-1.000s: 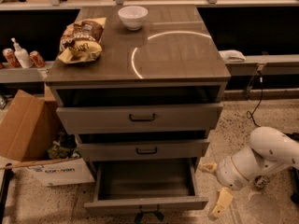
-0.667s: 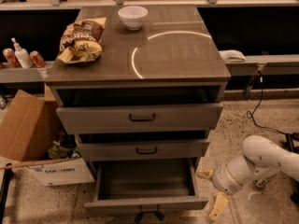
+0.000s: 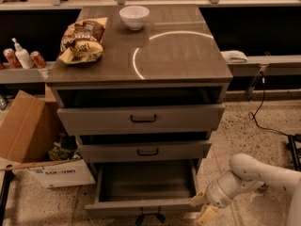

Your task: Close bottom drawer

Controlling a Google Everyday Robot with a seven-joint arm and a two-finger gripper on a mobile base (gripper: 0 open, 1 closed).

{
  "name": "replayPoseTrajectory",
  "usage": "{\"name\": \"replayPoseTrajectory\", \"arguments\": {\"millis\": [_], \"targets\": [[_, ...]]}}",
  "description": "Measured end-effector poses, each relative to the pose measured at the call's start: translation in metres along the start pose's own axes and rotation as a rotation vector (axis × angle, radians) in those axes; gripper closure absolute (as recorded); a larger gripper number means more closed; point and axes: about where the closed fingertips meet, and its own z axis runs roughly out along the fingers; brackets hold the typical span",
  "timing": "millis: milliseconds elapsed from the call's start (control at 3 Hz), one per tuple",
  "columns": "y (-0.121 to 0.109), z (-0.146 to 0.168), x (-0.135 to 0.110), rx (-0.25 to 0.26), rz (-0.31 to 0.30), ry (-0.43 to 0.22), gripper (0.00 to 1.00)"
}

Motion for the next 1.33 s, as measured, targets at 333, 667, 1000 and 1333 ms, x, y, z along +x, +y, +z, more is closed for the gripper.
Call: {"name": "replayPoseTrajectory", "arguments": {"millis": [333, 667, 1000, 1333], "targets": [[-0.02, 0.039, 0.027, -0.034, 0.043, 0.026, 0.66], [-0.02, 0.046, 0.03, -0.046, 0.048, 0.023, 0.89], [-0.019, 0.048, 0.03, -0.049, 0.049, 0.023, 1.0], [-0.039, 0.064, 0.052, -0.043, 0.077, 0.019, 1.0]]}}
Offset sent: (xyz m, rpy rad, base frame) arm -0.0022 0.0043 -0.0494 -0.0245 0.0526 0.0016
